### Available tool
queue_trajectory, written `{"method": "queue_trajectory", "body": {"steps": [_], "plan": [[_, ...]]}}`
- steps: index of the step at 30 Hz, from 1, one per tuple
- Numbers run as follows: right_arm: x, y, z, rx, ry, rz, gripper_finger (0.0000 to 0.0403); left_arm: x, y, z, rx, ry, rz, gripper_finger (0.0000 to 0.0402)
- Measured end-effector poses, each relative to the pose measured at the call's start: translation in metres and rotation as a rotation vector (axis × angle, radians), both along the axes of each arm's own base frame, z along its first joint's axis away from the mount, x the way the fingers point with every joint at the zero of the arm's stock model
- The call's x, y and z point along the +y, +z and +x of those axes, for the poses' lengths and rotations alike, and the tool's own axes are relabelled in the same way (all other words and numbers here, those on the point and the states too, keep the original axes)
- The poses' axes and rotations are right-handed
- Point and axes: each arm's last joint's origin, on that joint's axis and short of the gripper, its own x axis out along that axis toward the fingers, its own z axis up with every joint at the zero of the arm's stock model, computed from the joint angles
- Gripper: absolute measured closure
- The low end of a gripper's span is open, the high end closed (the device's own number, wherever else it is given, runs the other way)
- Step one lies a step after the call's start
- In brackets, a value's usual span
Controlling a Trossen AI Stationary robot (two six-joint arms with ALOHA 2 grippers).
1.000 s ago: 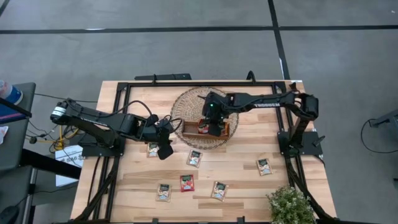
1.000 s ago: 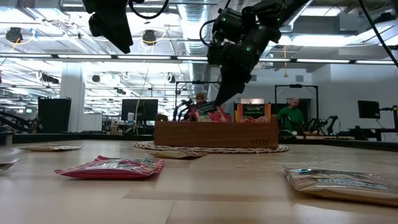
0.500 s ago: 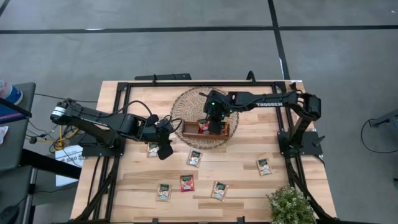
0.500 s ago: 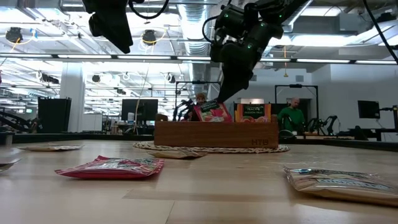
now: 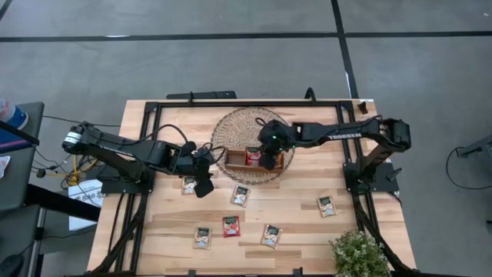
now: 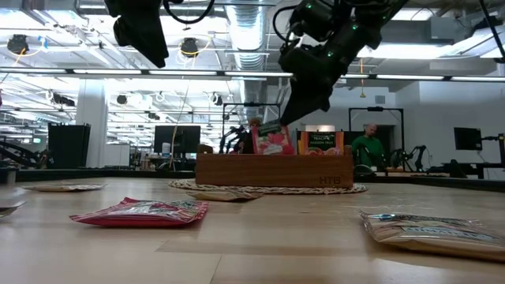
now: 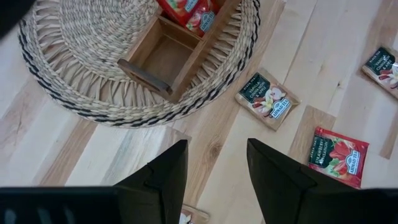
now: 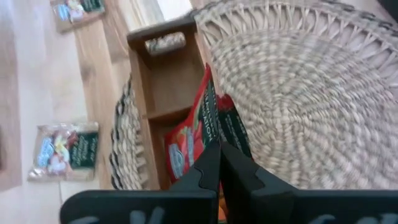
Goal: Pick & Place Tea
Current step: Put the red tea bag into the middle section of the wooden organizer
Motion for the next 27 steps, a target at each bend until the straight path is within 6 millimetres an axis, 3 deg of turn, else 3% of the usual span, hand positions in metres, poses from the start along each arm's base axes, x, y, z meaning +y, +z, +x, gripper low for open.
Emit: {"method": "queue_trajectory", "body": {"steps": [10, 27], "plan": [[0.019, -0.006, 0.003, 0.009, -0.02, -0.027, 0.0403, 0.0, 0.0, 0.0, 0.0, -0.002, -0.005, 0.0243], [0.027, -0.013, 0.002, 0.069, -0.035, -0.032, 0.0403, -0.001, 0.0, 0.0, 0.004, -0.012, -0.023, 0.0243]]}}
